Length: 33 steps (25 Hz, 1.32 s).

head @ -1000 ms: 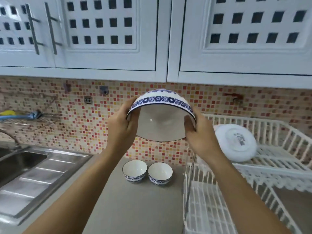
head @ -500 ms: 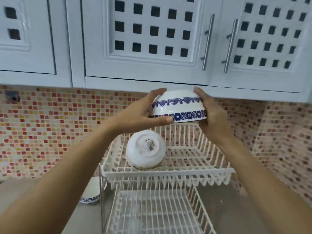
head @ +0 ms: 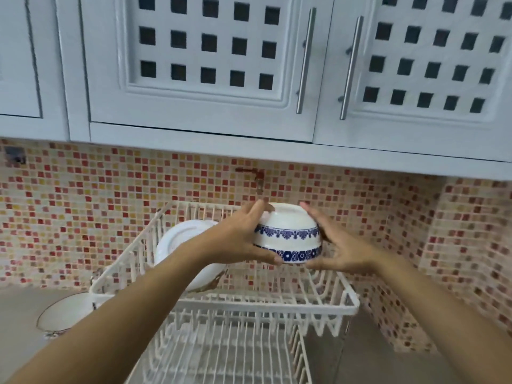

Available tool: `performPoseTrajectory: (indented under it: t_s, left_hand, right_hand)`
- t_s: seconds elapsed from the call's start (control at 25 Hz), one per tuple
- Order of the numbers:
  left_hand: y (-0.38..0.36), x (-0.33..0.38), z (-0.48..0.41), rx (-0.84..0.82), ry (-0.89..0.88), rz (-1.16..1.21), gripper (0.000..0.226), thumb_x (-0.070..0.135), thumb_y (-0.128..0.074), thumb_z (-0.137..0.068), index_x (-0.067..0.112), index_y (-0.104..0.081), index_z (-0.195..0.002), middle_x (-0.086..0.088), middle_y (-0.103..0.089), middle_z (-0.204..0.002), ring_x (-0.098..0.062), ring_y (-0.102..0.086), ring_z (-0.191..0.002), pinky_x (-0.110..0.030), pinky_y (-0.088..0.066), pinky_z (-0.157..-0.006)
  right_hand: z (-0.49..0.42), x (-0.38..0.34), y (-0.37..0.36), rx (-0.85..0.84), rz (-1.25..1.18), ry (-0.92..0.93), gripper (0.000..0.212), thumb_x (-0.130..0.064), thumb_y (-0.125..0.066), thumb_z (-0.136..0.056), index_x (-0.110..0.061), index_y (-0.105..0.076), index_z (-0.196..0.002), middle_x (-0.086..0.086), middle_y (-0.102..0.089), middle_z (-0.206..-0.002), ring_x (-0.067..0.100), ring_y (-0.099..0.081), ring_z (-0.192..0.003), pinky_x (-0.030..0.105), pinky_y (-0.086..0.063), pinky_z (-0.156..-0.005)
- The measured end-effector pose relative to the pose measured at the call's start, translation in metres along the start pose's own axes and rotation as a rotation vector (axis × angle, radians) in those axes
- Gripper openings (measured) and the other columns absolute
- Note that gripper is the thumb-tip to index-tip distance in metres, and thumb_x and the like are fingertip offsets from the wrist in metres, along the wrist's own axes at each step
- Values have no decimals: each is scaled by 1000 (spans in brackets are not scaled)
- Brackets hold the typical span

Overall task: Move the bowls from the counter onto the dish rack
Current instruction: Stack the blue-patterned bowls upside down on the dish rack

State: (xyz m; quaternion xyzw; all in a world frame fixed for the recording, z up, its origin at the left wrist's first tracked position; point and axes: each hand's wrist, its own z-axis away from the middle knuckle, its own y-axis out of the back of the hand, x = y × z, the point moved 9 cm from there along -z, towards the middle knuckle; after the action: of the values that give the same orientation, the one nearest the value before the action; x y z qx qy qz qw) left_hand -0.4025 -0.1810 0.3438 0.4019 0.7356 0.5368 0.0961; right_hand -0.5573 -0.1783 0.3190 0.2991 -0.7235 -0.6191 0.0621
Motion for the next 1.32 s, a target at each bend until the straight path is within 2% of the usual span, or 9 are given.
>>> performPoseTrajectory:
  t_s: [0.12, 0.24, 0.4, 0.56, 0.8, 1.04, 1.16, 1.24, 1.32]
  left_hand:
    - [-25, -2, -7, -64, 53, -12, 87, 53, -79, -61, 21, -30, -125, 3, -34, -128, -17, -44, -109, -24, -42, -90]
    - [-44, -10, -15, -95, 116, -81, 86, 46, -83, -59, 17, -31, -122, -1, -34, -130, -20, -46, -109, -23, -42, -89]
    - [-69, -20, -17, -137, 228, -149, 90, 35, -84, -62, 10, -27, -128, -11, -38, -138, -27, -46, -117, -31, -44, -96]
    - [-84, -23, -17, -173, 284, -190, 86, 30, -84, -63, 10, -28, -125, -15, -41, -130, -33, -48, -116, -41, -46, -97]
    - [-94, -27, -20, -204, 313, -251, 85, 25, -84, -63, 9, -29, -125, -14, -39, -128, -39, -48, -117, -45, -48, -96]
    - [-97, -25, -17, -227, 277, -353, 82, 27, -77, -72, 11, -26, -134, -17, -29, -142, -44, -44, -122, -47, -44, -96]
    - [-96, -32, -14, -305, 323, -301, 91, 28, -72, -77, 14, -15, -145, -16, -9, -156, -43, -31, -136, -48, -38, -107]
    - [-81, -29, -12, -276, 334, -237, 85, 17, -61, -86, 13, -5, -150, -13, 0, -160, -37, -22, -142, -43, -33, -113]
    - [-47, -22, -10, -139, 305, -173, 71, 4, -48, -91, 10, -10, -150, -15, -21, -156, -31, -35, -138, -33, -38, -105]
  right_hand:
    - [-8, 15, -8, -25, -93, -32, 106, -52, -80, -61, -40, -10, -140, -17, -22, -140, 13, -34, -134, 34, -37, -110]
    - [-20, 23, -18, -60, -20, -61, 100, -55, -84, -53, -39, -20, -129, -12, -31, -132, 14, -42, -122, 39, -42, -105]
    - [-35, 29, -33, -106, 158, -50, 97, -60, -82, -50, -33, -23, -122, -14, -29, -119, 12, -42, -111, 42, -46, -96]
    - [-46, 30, -50, -205, 297, -70, 102, -50, -85, -53, -26, -19, -127, 2, -35, -134, 17, -47, -109, 37, -49, -91]
    - [-53, 32, -56, -191, 326, -115, 101, -41, -88, -53, -24, -20, -127, 2, -39, -132, 16, -48, -95, 33, -49, -78]
    - [-52, 32, -57, -203, 345, -148, 100, -40, -88, -53, -22, -23, -126, 2, -40, -132, 21, -52, -100, 37, -51, -77]
    - [-52, 37, -58, -249, 260, -195, 94, -17, -82, -63, -28, -19, -131, 2, -38, -134, 21, -52, -100, 35, -53, -74]
    - [-52, 33, -53, -261, 126, -228, 92, -3, -69, -71, -35, -17, -139, 0, -35, -140, 21, -54, -103, 33, -55, -76]
    - [-58, 17, -37, -190, 111, -192, 84, 1, -59, -78, -31, -18, -145, 0, -29, -150, 24, -47, -122, 35, -50, -94]
